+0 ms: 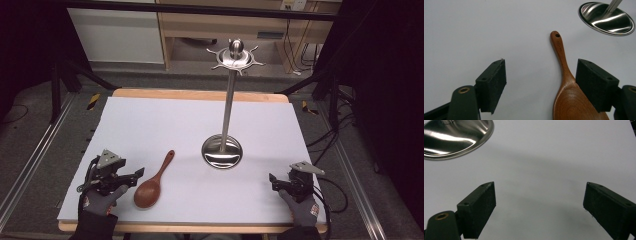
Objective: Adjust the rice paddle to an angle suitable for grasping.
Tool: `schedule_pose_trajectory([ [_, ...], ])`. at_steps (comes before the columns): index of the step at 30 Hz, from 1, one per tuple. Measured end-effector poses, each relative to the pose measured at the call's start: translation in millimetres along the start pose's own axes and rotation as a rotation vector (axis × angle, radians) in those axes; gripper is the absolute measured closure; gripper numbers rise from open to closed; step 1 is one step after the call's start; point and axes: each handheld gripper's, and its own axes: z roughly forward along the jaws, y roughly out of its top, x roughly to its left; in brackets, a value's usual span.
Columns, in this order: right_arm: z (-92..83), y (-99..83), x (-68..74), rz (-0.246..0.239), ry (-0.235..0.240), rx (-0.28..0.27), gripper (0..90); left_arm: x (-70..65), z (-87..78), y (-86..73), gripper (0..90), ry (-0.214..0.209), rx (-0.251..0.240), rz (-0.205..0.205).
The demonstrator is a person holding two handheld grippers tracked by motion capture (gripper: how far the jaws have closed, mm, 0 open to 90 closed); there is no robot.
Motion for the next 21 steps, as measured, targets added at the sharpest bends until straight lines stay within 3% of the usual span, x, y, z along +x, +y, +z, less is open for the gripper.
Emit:
schedule_pose_trajectory([
  [13, -0.2, 0.1, 1.0, 0.0, 0.015, -0.004, 11.4, -16.8, 5.9, 13.8, 26.8, -0.025, 0.009, 0.059],
  [21, 0.1, 0.2, 0.9, 0.001, 0.012, -0.005, 11.4, -20.1, 12.7, 21.1, 28.0, -0.033, 0.048, 0.076],
])
